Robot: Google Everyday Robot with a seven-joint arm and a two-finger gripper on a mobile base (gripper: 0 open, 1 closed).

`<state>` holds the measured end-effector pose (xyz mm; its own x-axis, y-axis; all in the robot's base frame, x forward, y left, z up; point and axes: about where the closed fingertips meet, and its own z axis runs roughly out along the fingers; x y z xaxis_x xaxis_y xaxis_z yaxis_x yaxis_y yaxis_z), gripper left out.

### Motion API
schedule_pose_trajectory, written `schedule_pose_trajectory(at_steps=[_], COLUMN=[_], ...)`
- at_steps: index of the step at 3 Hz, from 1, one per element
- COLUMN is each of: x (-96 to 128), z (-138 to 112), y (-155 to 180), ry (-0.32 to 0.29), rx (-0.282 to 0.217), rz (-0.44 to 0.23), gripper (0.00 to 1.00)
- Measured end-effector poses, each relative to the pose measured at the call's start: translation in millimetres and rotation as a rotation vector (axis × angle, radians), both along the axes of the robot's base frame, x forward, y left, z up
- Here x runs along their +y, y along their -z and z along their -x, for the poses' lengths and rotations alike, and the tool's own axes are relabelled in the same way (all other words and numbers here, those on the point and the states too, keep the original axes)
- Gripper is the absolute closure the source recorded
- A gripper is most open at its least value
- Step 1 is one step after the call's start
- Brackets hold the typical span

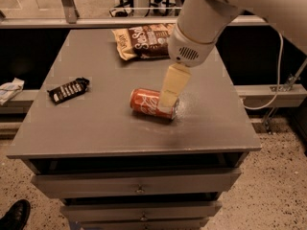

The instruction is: Place coke can upright

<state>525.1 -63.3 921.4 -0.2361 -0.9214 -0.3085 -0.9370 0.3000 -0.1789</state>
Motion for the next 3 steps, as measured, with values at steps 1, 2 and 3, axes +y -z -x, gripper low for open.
schedule_pose_trajectory(at_steps=[1, 2, 3], x=[27.9, 53.0, 60.2], z=[-14.4, -21.8, -22.6], y=[20.5, 58.1, 70.4], ry=[0.041, 0.114, 0.139], rx=[0.027, 0.072, 0.087], rz=[-0.012, -0.025, -0.026], gripper=[0.0, 0.0, 0.0])
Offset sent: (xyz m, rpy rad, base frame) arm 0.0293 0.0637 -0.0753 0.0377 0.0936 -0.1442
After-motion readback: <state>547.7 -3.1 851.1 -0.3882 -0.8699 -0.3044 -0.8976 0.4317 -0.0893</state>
